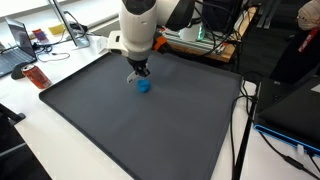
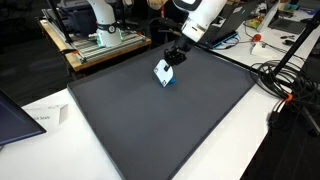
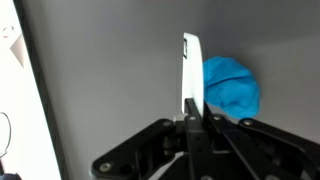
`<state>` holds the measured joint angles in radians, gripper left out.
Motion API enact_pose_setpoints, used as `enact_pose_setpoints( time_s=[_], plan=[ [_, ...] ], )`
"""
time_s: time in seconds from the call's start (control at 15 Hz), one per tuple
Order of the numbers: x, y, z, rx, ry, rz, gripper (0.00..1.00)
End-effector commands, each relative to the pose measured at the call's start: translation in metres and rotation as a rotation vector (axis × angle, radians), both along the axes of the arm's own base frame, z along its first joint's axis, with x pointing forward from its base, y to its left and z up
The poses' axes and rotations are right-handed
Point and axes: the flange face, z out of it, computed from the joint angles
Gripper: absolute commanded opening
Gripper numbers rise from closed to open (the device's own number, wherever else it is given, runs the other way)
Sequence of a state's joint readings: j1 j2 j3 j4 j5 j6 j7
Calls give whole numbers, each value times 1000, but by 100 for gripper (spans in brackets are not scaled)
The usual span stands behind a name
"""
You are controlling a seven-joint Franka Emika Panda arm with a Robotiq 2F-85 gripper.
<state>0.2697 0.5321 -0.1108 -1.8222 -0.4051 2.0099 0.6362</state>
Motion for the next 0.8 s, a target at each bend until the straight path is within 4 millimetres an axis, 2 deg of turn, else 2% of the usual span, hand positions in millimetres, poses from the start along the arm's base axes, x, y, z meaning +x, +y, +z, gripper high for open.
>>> enact_pose_setpoints(
  time_s=[0.0,0.73],
  plan=[
    [2,4,-5,-74,13,-46,1],
    [-15,-1,-7,-171,8,-256,1]
  ],
)
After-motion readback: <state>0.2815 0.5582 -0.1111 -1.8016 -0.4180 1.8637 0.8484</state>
